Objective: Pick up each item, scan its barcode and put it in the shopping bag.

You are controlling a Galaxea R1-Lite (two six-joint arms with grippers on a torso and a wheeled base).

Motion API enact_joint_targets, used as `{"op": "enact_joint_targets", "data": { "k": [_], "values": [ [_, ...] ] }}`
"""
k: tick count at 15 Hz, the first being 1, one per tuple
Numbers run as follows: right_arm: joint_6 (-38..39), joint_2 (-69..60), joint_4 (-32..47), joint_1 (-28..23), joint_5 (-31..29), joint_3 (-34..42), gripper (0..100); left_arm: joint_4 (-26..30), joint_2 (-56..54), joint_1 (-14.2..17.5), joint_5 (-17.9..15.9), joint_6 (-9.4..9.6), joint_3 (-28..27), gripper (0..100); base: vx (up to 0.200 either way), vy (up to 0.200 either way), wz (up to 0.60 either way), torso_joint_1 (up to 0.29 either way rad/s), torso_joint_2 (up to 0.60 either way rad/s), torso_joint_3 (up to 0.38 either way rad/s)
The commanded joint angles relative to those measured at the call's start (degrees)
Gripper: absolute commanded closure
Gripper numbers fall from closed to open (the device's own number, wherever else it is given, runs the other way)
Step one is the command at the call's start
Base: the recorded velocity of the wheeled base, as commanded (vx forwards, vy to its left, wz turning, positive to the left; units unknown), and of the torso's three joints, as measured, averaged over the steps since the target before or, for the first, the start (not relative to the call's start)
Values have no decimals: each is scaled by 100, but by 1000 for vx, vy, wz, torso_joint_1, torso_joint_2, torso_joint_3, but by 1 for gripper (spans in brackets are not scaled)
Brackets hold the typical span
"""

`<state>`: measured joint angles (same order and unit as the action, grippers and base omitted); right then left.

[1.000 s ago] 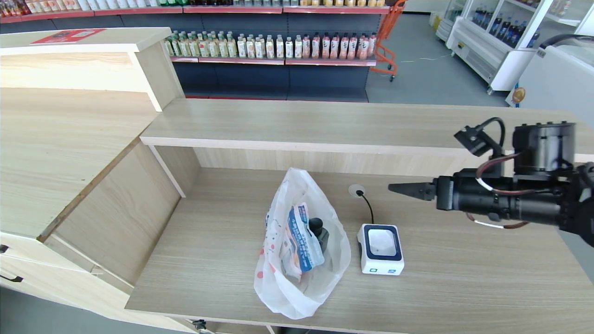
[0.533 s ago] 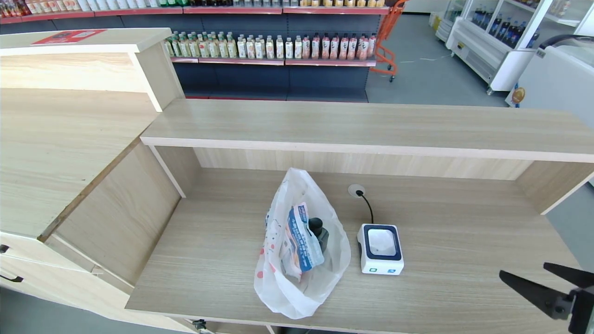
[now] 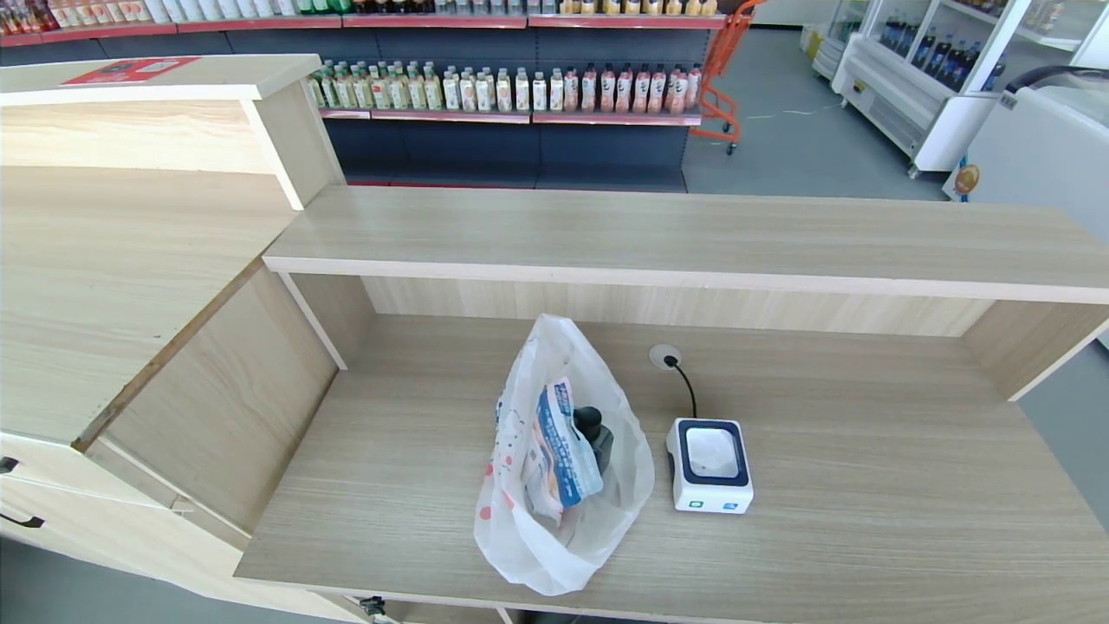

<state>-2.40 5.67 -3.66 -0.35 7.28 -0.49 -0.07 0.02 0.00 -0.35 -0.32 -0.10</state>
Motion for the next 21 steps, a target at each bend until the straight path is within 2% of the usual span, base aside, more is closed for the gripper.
{"op": "enact_joint_targets", "data": {
  "k": [1,5,6,17,21],
  "values": [
    [20,-558,-3,0,-7,49,0,-1,-2,0,0,-3,1,0,0,0,0,0,0,0],
    [-76,-567,-56,0,-95,49,0,-1,-2,0,0,-3,1,0,0,0,0,0,0,0],
    [-94,-567,-56,0,-130,49,100,-1,-2,0,0,-3,1,0,0,0,0,0,0,0],
    [-67,-567,-65,0,-174,49,100,-1,-2,0,-9,-3,1,0,0,0,0,0,0,0],
    [-67,-567,-65,0,-174,49,100,-1,-2,0,-9,14,1,0,0,-200,0,4,4,1]
  ]
}}
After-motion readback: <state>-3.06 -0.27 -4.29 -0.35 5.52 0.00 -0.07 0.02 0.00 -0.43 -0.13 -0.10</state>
